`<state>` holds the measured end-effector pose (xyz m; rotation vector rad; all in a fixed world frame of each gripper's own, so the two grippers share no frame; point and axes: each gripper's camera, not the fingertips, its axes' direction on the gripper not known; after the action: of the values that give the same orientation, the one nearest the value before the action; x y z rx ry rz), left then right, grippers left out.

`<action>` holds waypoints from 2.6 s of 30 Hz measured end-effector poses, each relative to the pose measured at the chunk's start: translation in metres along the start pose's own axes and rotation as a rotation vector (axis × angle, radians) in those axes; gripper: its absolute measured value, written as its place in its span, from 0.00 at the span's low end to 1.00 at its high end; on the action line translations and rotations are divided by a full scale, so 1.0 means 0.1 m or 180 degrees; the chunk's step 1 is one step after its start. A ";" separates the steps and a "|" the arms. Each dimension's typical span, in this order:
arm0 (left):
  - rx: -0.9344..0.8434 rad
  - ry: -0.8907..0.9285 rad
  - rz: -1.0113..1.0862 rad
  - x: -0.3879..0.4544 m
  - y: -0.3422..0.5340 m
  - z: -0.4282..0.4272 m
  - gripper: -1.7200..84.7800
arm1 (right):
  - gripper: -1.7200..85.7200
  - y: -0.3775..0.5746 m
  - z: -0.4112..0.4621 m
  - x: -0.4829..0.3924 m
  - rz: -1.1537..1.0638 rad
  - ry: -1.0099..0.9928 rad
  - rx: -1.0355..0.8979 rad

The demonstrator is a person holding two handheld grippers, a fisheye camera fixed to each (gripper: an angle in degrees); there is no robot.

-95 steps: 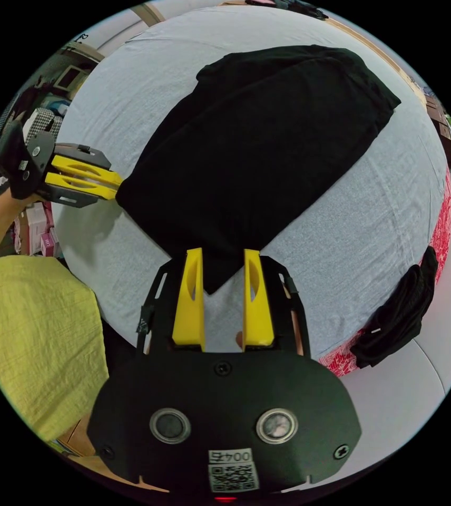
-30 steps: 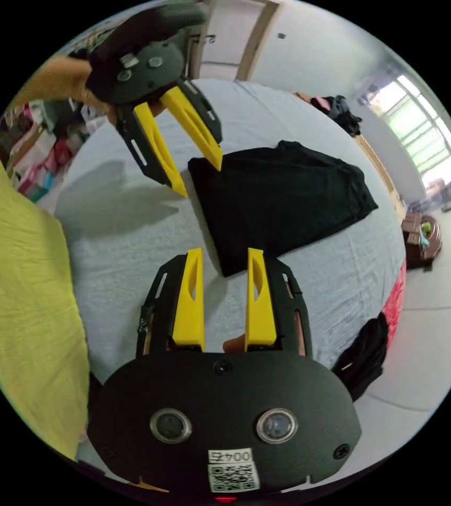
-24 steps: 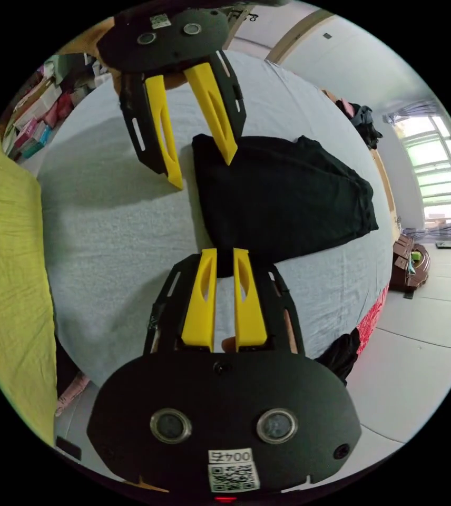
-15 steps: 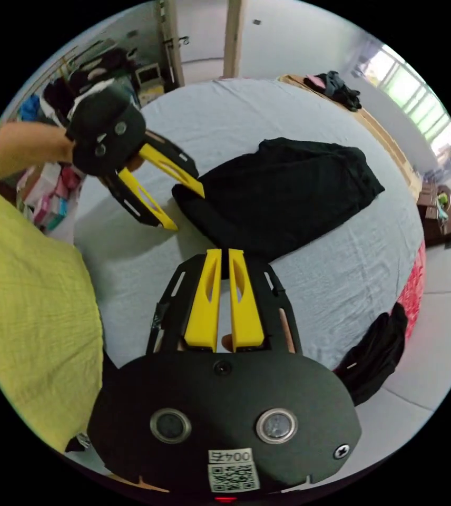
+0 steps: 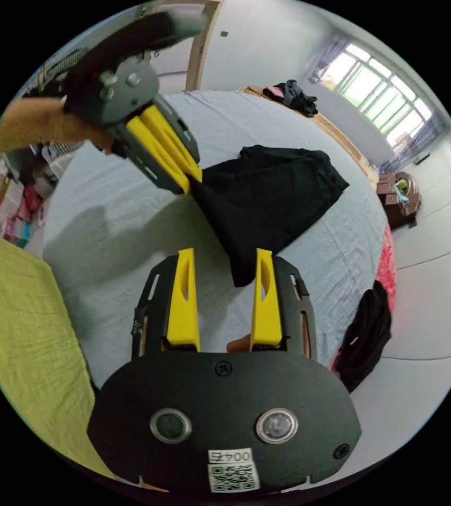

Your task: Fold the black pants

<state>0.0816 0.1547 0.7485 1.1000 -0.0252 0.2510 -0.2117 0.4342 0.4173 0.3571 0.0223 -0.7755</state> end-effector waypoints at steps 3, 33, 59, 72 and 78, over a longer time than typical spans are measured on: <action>0.0006 0.0044 0.0009 -0.04 -0.11 -0.06 0.04 | 0.18 -0.20 0.13 -0.15 -0.0261 0.0471 -0.0095; -0.0746 0.1466 0.0009 -0.20 -0.72 -1.59 0.04 | 0.06 -0.76 -0.55 1.12 -0.0045 -0.1495 -0.0487; -0.0852 0.0522 -0.0580 -2.72 -1.64 -0.91 0.12 | 0.07 -1.75 1.71 4.09 0.0732 -0.1187 -0.1074; -0.0157 0.1059 -0.1872 -3.37 0.04 -1.52 0.17 | 0.17 -0.69 1.45 4.77 0.1729 -0.1263 -0.0579; 0.0361 0.1252 -0.1744 -2.47 1.08 -1.71 0.13 | 0.17 0.50 1.06 4.09 0.1802 -0.1731 -0.0250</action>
<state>-0.1995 0.3058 0.7293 1.1112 0.6394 -0.0295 0.1043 0.1543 0.4708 0.0577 -0.5373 -0.2878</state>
